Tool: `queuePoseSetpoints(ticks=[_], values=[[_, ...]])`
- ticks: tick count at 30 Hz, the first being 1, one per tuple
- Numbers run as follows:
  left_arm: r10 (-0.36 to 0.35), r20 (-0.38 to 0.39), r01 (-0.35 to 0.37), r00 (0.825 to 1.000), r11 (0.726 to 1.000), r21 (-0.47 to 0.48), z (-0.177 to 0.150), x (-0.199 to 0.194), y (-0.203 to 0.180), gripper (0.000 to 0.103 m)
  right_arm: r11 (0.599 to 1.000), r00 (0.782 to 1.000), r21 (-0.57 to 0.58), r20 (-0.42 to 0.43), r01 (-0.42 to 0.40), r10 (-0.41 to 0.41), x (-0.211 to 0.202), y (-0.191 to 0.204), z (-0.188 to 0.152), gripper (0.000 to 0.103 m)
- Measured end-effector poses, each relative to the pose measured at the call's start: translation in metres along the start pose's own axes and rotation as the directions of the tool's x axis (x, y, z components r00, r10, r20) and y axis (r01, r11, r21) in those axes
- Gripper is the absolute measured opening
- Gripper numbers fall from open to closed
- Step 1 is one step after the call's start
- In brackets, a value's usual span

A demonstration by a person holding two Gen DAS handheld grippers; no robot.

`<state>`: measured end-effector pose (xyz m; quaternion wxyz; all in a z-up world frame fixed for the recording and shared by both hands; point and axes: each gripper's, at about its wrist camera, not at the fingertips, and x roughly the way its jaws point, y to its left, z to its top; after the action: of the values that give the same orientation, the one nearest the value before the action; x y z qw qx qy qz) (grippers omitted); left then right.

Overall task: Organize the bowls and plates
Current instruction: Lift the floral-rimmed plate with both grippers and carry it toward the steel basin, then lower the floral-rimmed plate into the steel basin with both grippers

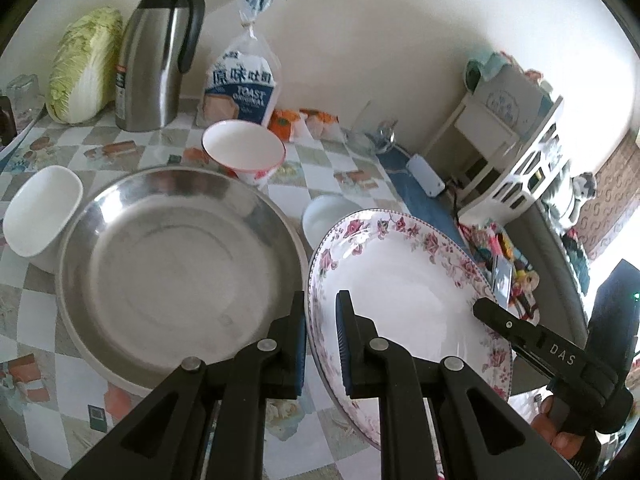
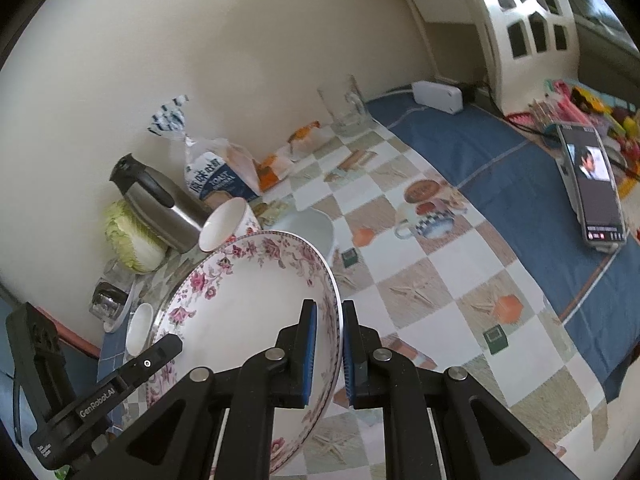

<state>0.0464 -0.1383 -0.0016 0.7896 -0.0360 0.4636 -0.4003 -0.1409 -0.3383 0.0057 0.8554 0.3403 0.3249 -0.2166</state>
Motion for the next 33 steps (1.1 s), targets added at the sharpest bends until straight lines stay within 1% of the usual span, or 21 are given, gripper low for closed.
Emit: queuePoseSetpoints(ticks=[5, 8, 11, 15, 19, 24, 33], values=[[-0.003, 0.045, 0.005, 0.999, 1.000, -0.024, 0.008, -0.013, 0.011, 0.014, 0.999, 1.000, -0.047, 0.018, -0.009, 0.010, -0.004, 0.023, 0.008, 0.013], [0.006, 0.073, -0.004, 0.997, 0.999, -0.036, 0.013, -0.021, 0.019, 0.014, 0.998, 1.000, -0.067, 0.022, -0.019, 0.021, -0.002, 0.037, 0.013, 0.013], [0.017, 0.107, -0.011, 0.994, 0.998, -0.061, 0.021, -0.031, 0.032, 0.014, 0.995, 0.999, -0.089, 0.020, -0.035, 0.036, 0.002, 0.053, 0.019, 0.013], [0.033, 0.132, -0.020, 0.991, 0.995, -0.101, 0.031, -0.041, 0.052, 0.014, 0.990, 0.998, -0.129, 0.014, -0.056, 0.058, 0.011, 0.078, 0.025, 0.013], [0.050, 0.143, -0.028, 0.988, 0.989, -0.147, 0.039, -0.047, 0.072, 0.014, 0.984, 0.996, -0.157, 0.006, -0.086, 0.088, 0.021, 0.102, 0.029, 0.013], [0.079, 0.148, -0.050, 0.986, 0.981, -0.190, 0.043, -0.049, 0.096, 0.014, 0.975, 0.994, -0.196, -0.022, -0.106, 0.103, 0.043, 0.127, 0.029, 0.013], [0.128, 0.130, -0.093, 0.983, 0.966, -0.242, 0.047, -0.044, 0.126, 0.014, 0.966, 0.990, -0.224, -0.092, -0.125, 0.107, 0.083, 0.145, 0.022, 0.013]])
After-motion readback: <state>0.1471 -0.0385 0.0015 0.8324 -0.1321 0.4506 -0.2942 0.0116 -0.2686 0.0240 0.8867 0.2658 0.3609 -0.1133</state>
